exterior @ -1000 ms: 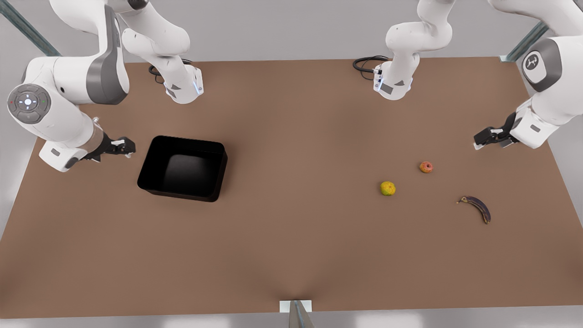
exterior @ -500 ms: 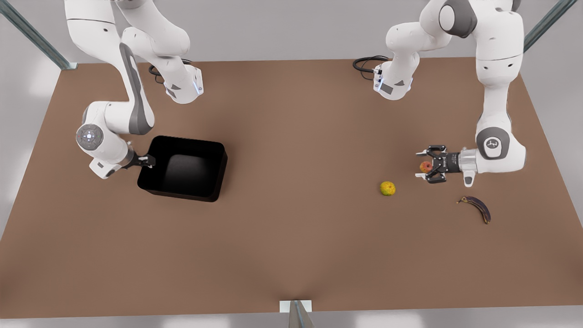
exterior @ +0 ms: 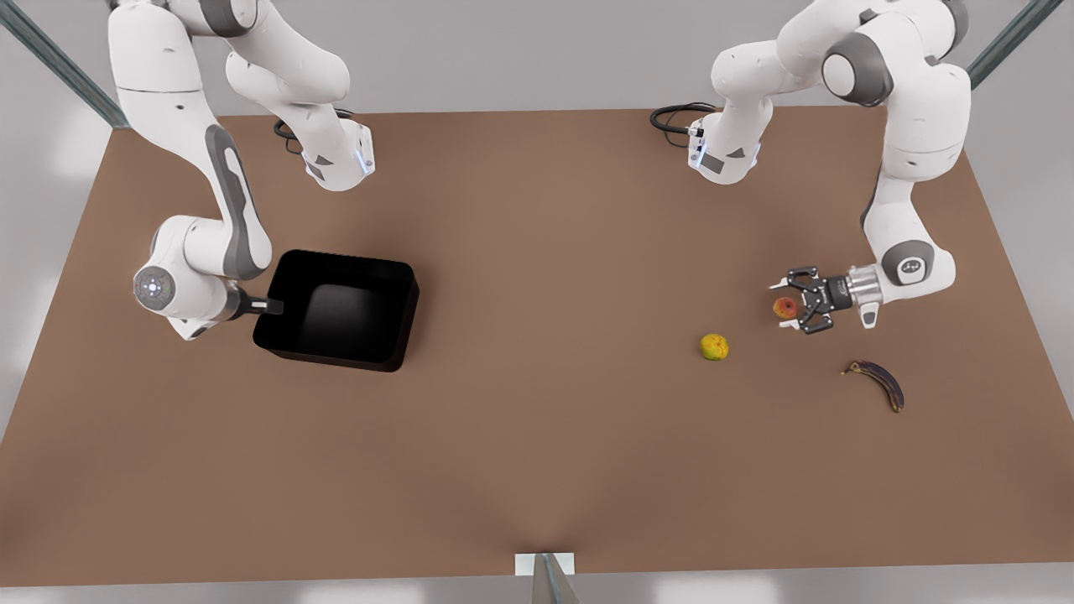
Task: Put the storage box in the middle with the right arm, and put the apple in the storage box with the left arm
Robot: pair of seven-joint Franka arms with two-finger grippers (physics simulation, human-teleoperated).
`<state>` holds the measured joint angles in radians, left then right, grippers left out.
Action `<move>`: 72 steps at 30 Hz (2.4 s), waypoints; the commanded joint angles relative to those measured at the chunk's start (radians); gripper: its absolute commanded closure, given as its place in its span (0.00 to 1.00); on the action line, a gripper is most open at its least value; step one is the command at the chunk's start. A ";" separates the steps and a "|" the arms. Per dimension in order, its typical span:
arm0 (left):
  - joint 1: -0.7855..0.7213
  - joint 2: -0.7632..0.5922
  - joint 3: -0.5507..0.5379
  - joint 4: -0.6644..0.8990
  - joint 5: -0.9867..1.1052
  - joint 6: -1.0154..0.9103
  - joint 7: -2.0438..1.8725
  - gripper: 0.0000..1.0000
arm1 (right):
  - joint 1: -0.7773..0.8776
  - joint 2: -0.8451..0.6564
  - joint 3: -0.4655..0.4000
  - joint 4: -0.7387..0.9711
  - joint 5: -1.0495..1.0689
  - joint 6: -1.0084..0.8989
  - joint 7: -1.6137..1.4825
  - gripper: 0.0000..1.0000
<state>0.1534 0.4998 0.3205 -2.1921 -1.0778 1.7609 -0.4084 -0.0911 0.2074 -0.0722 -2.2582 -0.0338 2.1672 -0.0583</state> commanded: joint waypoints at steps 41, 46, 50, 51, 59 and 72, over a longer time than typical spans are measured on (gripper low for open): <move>0.109 0.167 0.023 -0.040 -0.261 -0.074 0.211 0.46 | 0.128 0.138 0.066 0.232 0.000 -0.101 -0.006 0.79; 0.107 0.164 0.023 -0.054 -0.283 -0.087 0.226 0.57 | 0.246 0.237 0.199 0.468 0.003 -0.098 0.001 0.79; 0.107 0.141 0.074 -0.015 -0.274 -0.202 0.165 0.69 | 0.372 0.375 0.235 0.673 0.008 -0.086 0.003 0.79; 0.107 0.115 0.078 0.002 -0.261 -0.210 0.113 0.69 | 0.375 0.412 0.262 0.724 0.008 -0.084 0.032 0.79; 0.097 -0.079 -0.113 0.227 -0.226 -0.159 -0.512 0.69 | 0.441 0.532 0.321 0.809 0.017 0.069 0.252 0.00; 0.081 -0.110 -0.813 0.462 0.006 0.477 -1.211 0.69 | 0.160 0.195 0.318 0.813 -0.026 -0.451 0.221 0.00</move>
<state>0.1992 0.3918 -0.4894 -1.7145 -0.9858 2.1625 -1.6392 0.0425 0.3738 0.2373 -1.4477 -0.0623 1.6612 0.1523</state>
